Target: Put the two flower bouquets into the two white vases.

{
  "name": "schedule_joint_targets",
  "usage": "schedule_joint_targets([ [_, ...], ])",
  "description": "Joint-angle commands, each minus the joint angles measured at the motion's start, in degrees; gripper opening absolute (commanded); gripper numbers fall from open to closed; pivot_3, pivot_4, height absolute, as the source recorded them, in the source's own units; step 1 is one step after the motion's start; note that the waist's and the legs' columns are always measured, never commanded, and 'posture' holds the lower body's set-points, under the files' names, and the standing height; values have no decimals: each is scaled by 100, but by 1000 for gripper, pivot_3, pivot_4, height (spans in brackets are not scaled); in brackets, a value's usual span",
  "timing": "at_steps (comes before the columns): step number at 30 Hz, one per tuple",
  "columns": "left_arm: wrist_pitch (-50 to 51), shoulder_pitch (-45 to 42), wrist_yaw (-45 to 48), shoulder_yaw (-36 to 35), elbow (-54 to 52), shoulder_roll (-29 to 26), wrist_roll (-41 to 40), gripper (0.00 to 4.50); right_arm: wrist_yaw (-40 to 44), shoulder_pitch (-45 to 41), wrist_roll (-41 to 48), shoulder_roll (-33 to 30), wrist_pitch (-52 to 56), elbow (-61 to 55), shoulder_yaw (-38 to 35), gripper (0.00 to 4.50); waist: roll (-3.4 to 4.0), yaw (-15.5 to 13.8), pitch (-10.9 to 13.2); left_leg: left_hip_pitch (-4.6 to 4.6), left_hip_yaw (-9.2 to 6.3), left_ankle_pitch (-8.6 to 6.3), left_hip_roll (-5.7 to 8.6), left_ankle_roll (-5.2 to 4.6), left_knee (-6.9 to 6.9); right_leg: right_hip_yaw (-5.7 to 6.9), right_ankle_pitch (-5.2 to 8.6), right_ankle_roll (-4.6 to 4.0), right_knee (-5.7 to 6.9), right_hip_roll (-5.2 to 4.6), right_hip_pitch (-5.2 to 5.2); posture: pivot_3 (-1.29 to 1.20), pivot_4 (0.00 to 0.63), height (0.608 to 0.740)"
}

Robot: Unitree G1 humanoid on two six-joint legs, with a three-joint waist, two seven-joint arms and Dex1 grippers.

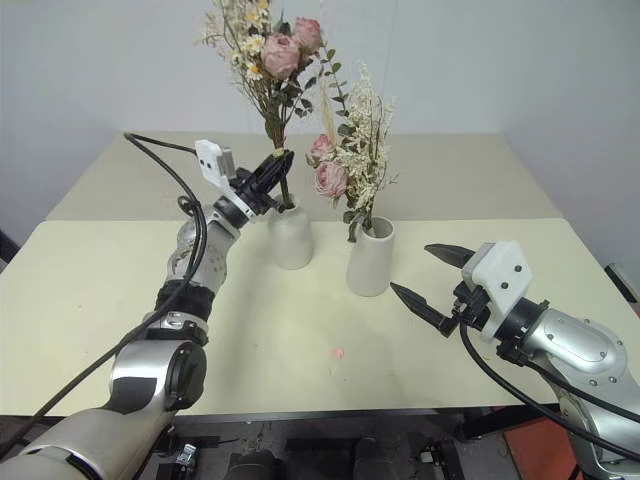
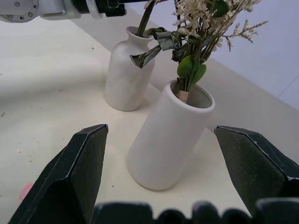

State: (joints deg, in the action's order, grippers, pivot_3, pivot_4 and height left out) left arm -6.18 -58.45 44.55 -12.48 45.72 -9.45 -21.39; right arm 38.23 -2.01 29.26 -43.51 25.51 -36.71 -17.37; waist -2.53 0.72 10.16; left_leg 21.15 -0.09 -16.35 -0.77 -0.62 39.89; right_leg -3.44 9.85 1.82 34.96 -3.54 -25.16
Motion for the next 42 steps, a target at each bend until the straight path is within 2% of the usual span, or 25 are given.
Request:
schedule_joint_targets([
  [1,-421,103,134,198,-221,-8,217,1041,6,-153,14,-25,-144,-107,-113,4300,0,1,0,0,0,0,0,0,0,0,0,0,0,0,0,0,150,740],
  [12,-614,201,75,262,-450,-66,296,4473,100,-136,-32,-40,-148,-89,-90,4300,0,-1,0,0,-1,-1,0,-1,1,0,0,0,1,0,0,0,150,740],
  [16,-479,496,51,162,-971,-204,172,4473,89,-117,-53,-3,-133,-81,-66,4300,0,16,0,0,0,-1,-2,-1,0,-1,0,0,1,0,0,0,150,740],
  [21,288,1274,178,-1,-2267,-685,-274,4473,109,-51,-128,32,-195,-50,-46,4300,1,39,-1,-5,1,-1,-6,-2,-1,-3,0,0,6,2,-1,0,150,740],
  [27,1376,2609,198,-216,-4192,-1720,-641,4473,145,73,-76,8,-178,-39,-176,4300,3,18,-1,-6,0,-1,-10,-1,-2,-3,0,0,6,1,-3,0,150,740],
  [32,2094,3582,845,-737,-5494,-2841,-1367,4473,740,116,416,-166,-170,374,-615,4300,3,-2,-1,-6,1,-1,-12,-1,-1,1,1,0,4,0,-3,0,150,740],
  [34,2361,3913,1134,-1044,-5781,-3429,-1536,4473,996,44,621,-308,-84,671,-820,4300,3,3,-1,-7,3,-1,-12,0,-1,1,2,0,3,0,0,0,150,740],
  [38,2740,4400,1518,-1420,-5980,-4188,-1735,4473,1269,-12,555,-541,-231,1018,-933,4300,4,3,-2,-19,6,-1,-13,-1,-5,2,6,1,4,2,6,0,150,740],
  [42,2970,4829,1760,-1689,-6127,-4604,-1838,4473,1284,-33,385,-681,-268,1281,-989,4300,6,13,-3,-26,11,-2,-17,-1,-9,2,31,33,5,4,8,0,150,740],
])
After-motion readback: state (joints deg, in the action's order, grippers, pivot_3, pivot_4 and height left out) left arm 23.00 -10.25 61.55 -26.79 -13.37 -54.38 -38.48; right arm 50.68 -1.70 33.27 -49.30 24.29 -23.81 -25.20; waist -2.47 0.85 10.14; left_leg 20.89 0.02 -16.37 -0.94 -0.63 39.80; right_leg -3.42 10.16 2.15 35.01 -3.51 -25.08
